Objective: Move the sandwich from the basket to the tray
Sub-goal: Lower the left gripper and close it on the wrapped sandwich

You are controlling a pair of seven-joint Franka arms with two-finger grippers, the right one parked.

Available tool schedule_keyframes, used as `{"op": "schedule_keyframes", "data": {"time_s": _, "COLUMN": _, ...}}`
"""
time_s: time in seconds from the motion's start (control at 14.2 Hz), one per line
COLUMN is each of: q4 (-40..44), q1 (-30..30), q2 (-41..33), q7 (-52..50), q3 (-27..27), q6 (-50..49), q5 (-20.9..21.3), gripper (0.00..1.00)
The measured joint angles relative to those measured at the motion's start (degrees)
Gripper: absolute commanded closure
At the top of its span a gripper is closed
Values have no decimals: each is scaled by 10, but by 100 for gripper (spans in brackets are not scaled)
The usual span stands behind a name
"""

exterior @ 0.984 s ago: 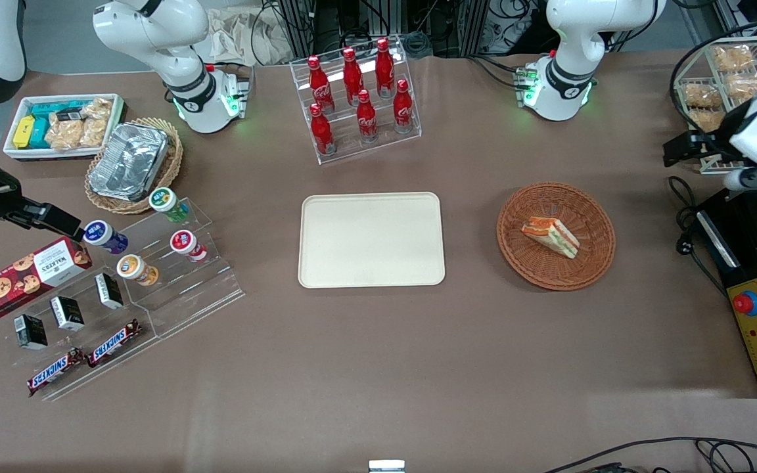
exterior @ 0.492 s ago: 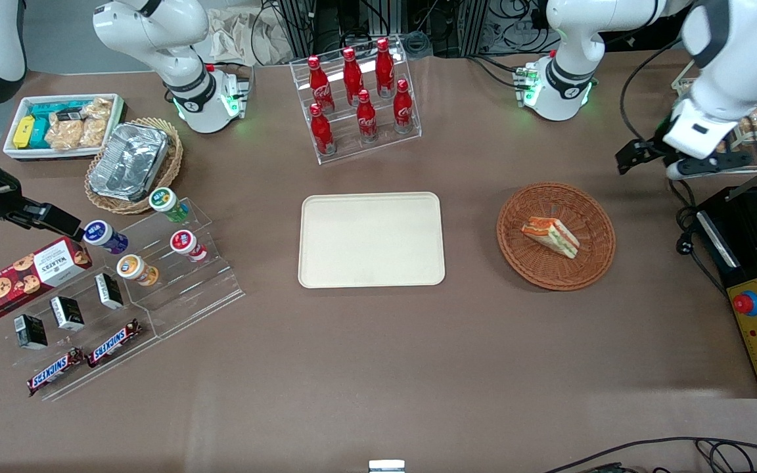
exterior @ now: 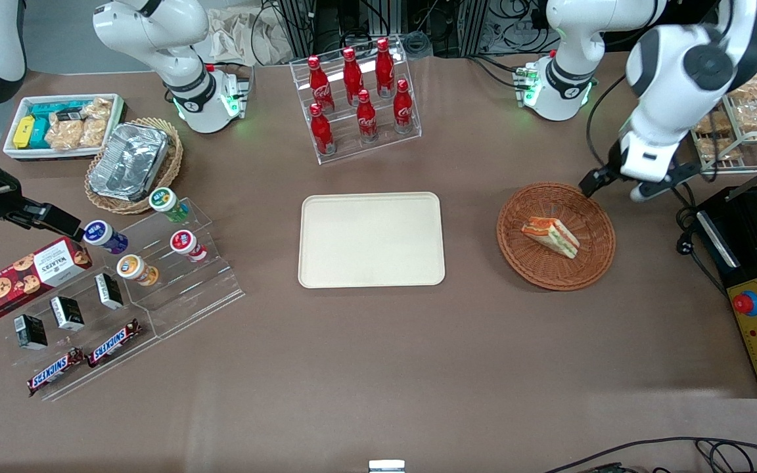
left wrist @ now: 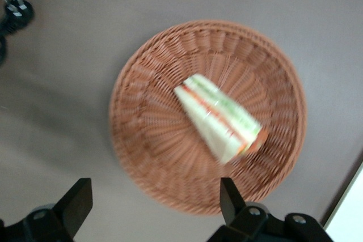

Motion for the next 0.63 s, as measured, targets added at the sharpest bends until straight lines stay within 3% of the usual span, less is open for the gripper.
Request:
{"op": "schedule_keyframes", "data": {"time_s": 0.21, "q4": 15, "q1": -2, "q2": 64, "q7": -85, "q3": -19, "q6": 46, "q5": 0, "gripper": 1}}
{"op": "schedule_keyframes", "data": {"time_s": 0.63, "q4": 72, "q1": -14, "q2": 143, "q7": -147, "q3": -20, "q6": 46, "q5": -13, "gripper": 1}}
